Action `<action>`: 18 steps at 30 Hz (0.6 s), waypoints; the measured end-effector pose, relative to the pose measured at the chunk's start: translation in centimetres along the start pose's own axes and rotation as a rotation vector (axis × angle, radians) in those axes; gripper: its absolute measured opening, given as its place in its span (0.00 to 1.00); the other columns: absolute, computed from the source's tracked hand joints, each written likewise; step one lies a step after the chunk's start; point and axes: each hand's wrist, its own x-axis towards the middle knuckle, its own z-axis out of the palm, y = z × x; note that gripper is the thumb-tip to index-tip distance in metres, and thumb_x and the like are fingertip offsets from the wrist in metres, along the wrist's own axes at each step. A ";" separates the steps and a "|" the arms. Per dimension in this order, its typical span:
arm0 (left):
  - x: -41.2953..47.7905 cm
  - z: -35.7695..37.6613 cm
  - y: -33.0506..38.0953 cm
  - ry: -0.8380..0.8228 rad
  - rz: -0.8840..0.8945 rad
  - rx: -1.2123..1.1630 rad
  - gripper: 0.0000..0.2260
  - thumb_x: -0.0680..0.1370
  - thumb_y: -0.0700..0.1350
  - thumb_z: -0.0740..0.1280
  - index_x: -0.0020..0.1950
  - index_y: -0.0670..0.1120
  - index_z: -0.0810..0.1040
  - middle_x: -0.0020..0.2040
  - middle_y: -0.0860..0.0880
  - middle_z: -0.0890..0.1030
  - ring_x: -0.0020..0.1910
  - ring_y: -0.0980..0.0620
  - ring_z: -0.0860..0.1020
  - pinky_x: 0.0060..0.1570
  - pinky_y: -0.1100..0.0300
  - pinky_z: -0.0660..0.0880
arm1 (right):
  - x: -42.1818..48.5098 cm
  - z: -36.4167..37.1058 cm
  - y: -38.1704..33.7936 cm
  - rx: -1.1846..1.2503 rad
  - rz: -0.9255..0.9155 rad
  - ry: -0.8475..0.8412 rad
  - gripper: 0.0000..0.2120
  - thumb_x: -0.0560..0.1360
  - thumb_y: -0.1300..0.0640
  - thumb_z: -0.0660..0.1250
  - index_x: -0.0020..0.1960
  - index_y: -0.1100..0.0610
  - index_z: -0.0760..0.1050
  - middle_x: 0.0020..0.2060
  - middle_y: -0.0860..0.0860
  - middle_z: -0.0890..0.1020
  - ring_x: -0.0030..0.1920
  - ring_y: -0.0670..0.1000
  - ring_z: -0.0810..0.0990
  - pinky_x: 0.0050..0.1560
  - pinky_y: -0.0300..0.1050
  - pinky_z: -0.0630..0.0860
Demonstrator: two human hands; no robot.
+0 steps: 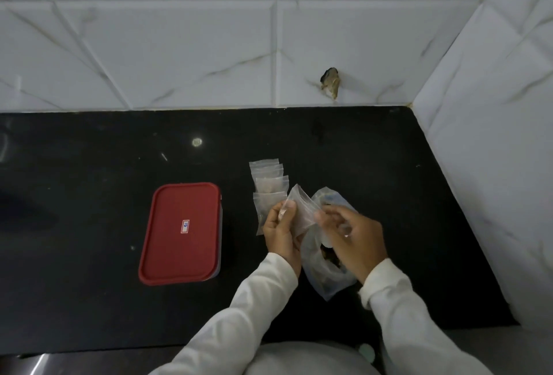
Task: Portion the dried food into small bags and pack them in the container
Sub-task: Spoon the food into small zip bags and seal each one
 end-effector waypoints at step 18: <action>-1.4 0.1 5.6 -0.210 0.370 0.720 0.05 0.77 0.44 0.71 0.48 0.42 0.82 0.42 0.47 0.84 0.46 0.49 0.84 0.49 0.53 0.81 | 1.4 2.0 -0.9 0.533 0.207 -0.071 0.10 0.73 0.45 0.70 0.51 0.48 0.81 0.46 0.48 0.84 0.48 0.47 0.84 0.55 0.54 0.80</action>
